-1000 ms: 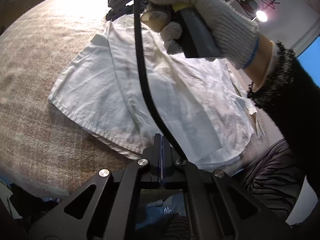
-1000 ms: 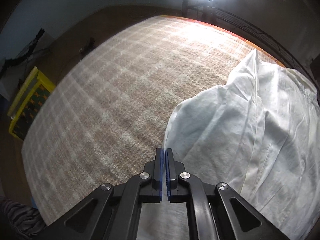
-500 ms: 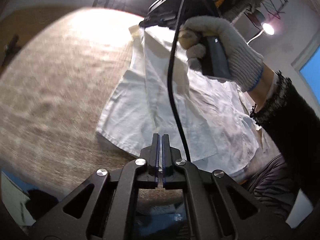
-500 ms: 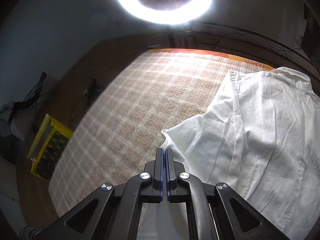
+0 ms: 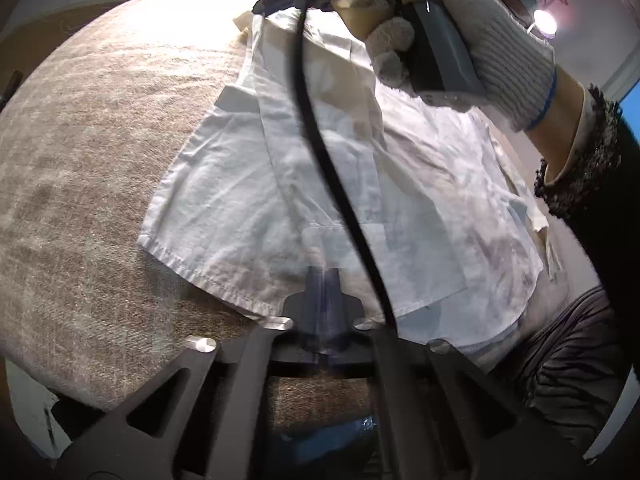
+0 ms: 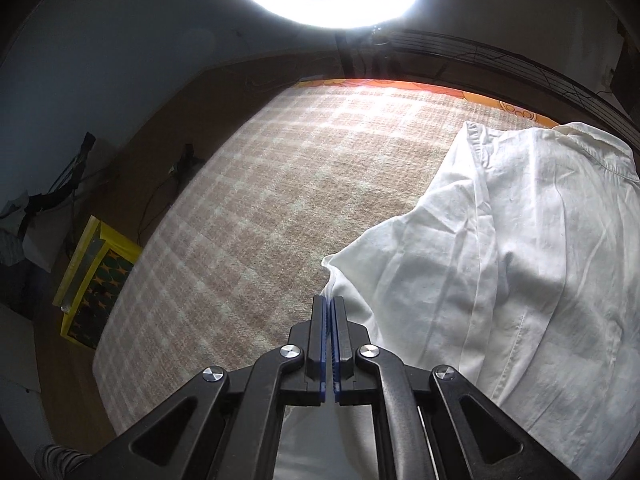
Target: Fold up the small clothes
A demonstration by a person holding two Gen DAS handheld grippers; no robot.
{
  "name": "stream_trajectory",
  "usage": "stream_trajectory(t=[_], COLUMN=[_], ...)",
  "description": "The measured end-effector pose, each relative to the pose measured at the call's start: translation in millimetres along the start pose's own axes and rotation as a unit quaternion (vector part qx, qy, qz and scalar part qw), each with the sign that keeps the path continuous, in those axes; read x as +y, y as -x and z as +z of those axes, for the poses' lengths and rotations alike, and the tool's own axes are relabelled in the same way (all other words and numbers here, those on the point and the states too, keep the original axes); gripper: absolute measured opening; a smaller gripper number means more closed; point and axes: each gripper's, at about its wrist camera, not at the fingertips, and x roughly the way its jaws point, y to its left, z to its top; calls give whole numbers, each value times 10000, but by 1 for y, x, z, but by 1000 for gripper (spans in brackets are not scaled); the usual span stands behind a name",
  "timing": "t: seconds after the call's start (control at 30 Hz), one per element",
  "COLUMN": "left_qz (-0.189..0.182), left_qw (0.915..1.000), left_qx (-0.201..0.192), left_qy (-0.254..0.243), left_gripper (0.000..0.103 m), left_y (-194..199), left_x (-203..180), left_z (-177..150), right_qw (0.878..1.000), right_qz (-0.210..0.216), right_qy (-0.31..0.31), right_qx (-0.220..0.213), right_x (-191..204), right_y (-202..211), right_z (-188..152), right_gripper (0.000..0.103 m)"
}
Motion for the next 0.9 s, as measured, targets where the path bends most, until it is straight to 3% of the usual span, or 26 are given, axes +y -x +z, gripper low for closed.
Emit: stream_trajectory(t=[0.17, 0.27, 0.4, 0.5, 0.57, 0.6, 0.63, 0.67, 0.77, 0.9], left_qz=[-235, -83, 381, 377, 273, 310, 352, 373, 289, 274], left_qw=[9992, 9991, 9983, 9977, 9983, 9985, 9986, 9986, 9979, 9952], left_qx=[-85, -206, -76, 99, 33, 28, 22, -17, -75, -179], left_qy=[299, 354, 440, 552, 519, 443, 393, 373, 576, 923], left_gripper=[0, 0, 0, 0, 0, 4, 14, 24, 24, 24], left_y=[23, 45, 36, 29, 33, 33, 32, 36, 36, 44], left_x=[17, 31, 42, 51, 49, 46, 46, 48, 56, 71], left_z=[5, 9, 11, 12, 12, 13, 14, 15, 20, 30], right_qw=[10000, 10000, 10000, 9999, 9997, 9996, 9996, 9997, 9998, 9990], right_qz=[20, 64, 29, -67, -85, -130, -157, -184, -89, 341], right_qy=[37, 50, 54, 114, 176, 140, 74, 30, 150, 17], right_qx=[11, -49, 1, 102, 150, 197, 217, 166, 120, 287], right_x=[2, 6, 9, 11, 12, 10, 8, 6, 5, 4], right_y=[1, 5, -6, -19, -20, -16, -9, 2, 47, 99], right_z=[-1, 1, 0, -4, -6, -5, -5, -7, -23, -74], right_gripper=[0, 0, 0, 0, 8, 19, 39, 41, 41, 41])
